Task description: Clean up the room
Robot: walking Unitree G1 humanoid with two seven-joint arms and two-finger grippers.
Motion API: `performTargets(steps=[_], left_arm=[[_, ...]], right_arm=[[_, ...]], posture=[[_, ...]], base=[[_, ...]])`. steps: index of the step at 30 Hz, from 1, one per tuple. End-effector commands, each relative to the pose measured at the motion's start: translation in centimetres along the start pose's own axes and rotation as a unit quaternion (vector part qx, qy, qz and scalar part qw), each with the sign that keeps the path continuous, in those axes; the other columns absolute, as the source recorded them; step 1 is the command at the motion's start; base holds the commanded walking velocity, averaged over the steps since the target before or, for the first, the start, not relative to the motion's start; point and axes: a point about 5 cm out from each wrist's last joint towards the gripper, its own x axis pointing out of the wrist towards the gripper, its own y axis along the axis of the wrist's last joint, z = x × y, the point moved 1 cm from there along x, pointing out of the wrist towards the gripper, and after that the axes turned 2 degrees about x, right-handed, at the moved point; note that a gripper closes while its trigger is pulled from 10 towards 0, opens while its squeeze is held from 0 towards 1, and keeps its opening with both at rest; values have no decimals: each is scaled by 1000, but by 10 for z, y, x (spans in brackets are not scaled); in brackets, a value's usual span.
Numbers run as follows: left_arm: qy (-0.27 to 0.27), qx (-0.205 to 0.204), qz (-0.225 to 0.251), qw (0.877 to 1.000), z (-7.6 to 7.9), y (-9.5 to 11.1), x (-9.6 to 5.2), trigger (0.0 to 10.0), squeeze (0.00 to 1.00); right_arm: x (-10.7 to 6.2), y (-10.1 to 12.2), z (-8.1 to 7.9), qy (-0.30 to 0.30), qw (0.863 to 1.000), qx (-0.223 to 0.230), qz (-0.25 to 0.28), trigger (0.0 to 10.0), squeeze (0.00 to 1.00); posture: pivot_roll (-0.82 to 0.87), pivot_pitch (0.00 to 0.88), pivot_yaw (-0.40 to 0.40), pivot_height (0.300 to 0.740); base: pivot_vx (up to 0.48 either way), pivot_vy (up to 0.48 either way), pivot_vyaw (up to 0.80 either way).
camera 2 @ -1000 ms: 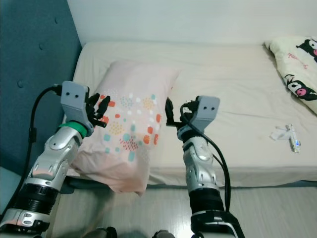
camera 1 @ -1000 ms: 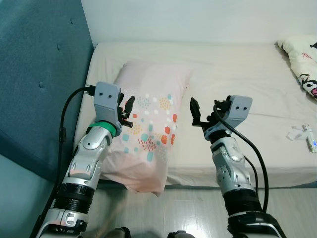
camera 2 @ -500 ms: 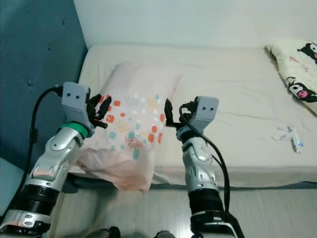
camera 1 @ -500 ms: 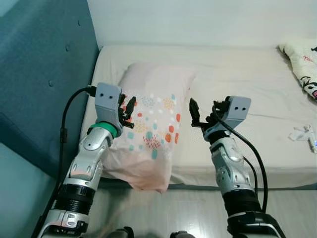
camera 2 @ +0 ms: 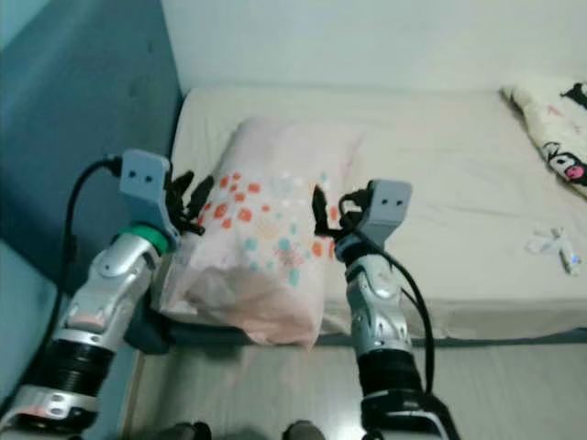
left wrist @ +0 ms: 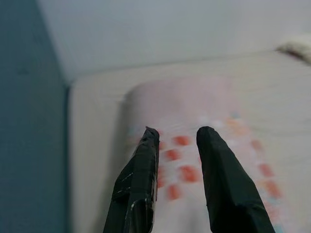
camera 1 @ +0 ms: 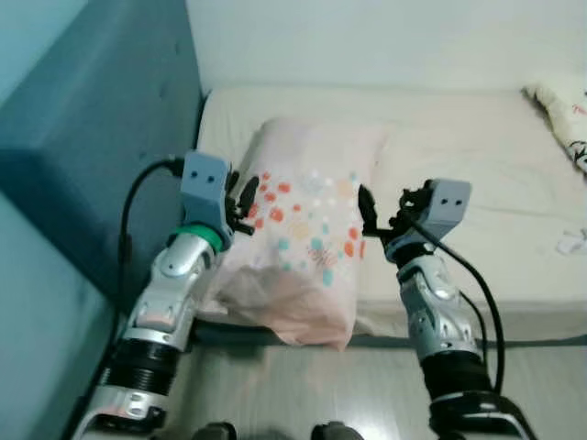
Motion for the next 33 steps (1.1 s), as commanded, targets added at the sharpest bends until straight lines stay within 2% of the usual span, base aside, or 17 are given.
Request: performTargets(steps=[1, 4, 11, 20, 26, 33], left_arm=[[-5, 10, 4, 1000, 3, -1, -1, 10000, 0], [-8, 14, 7, 1000, 4, -1, -2, 10000, 0], [-13, 18, 11, 1000, 7, -1, -2, 10000, 0], [-18, 9, 12, 1000, 8, -3, -3, 10000, 0], [-5, 18, 13, 1000, 4, -3, -2, 10000, 0], [-1, 18, 14, 1000, 3, -4, -2, 10000, 0]], right_arm=[[-1, -2, 1, 0, 1000, -2, -5, 10000, 0], [-1, -3, 1, 0, 1000, -3, -5, 10000, 0], [0, -2, 0, 3, 1000, -3, -5, 10000, 0], [-1, -3, 0, 5, 1000, -5, -6, 10000, 0], [0, -3, -1, 7, 1000, -6, -6, 10000, 0], [-2, -4, -5, 18, 1000, -8, -6, 10000, 0]], posture=[[45, 61, 44, 740], [45, 61, 44, 740], [45, 58, 43, 740], [43, 53, 42, 740], [42, 53, 41, 740], [40, 51, 42, 740]], base=[[0, 0, 0], [0, 0, 0], [0, -445, 0], [0, 0, 0], [0, 0, 0], [453, 0, 0]])
